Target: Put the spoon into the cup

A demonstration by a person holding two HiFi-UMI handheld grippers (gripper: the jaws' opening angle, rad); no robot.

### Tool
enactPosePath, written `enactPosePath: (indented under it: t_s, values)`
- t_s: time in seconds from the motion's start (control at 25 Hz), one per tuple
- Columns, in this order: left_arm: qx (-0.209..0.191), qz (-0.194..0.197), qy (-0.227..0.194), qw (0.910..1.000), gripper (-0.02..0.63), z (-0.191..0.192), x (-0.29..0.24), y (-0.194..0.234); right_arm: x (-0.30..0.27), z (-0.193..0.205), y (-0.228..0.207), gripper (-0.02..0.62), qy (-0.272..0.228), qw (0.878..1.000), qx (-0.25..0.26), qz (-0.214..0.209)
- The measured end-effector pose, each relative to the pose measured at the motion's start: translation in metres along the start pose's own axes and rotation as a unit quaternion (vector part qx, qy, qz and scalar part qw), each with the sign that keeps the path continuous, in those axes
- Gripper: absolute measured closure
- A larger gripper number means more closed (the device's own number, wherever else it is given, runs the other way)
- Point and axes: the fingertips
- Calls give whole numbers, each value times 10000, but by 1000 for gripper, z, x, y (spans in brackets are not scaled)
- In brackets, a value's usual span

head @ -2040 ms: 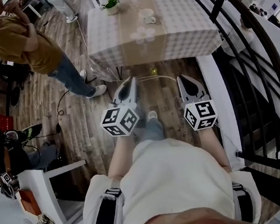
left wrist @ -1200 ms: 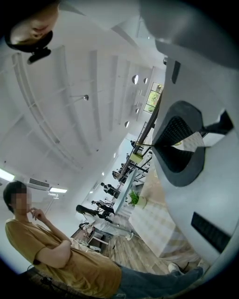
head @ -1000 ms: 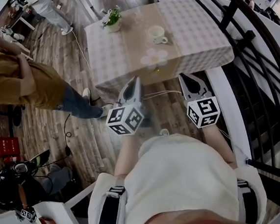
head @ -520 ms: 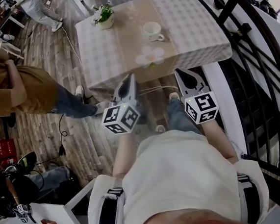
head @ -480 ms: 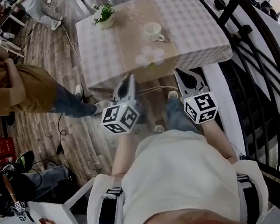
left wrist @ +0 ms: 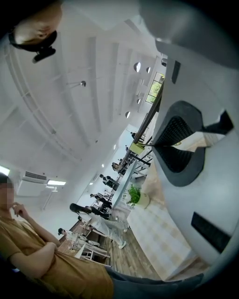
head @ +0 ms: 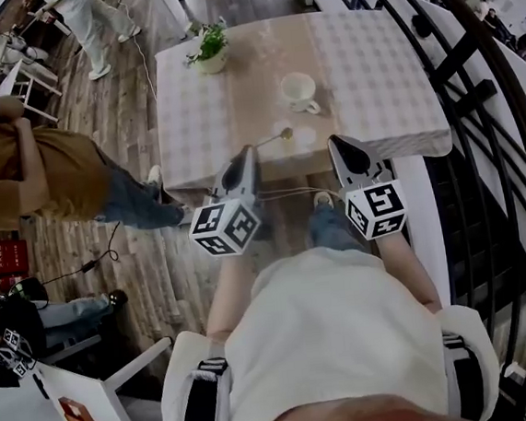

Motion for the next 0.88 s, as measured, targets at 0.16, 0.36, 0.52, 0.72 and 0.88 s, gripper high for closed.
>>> enactPosePath:
  t_s: [0.16, 0.36, 0.52, 0.72, 0.88]
  values:
    - [81, -130, -13, 9999, 601, -11, -29, 0, -18, -11, -28, 594, 23, 9999, 21, -98]
    - [145, -322, -15, 9994, 601, -19, -65, 3, -42, -17, -55, 594, 103, 9994, 133, -303]
    - [221, -521, 45, 9984, 601, -20, -95, 9, -65, -22, -76, 594, 200, 9983, 198, -505]
    - [299, -731, 105, 9968, 601, -11, -112, 18, -81, -19, -86, 594, 263, 9969, 266, -699]
    - [401, -934, 249, 9945, 601, 3, -128, 24, -93, -15, -96, 594, 358, 9950, 257, -899]
Point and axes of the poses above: the fingertips, and each gripper's own axes: x backward along the fingers, y to its left, z out of its underside, and after that the axes turned 8 degrees about y, right-handed
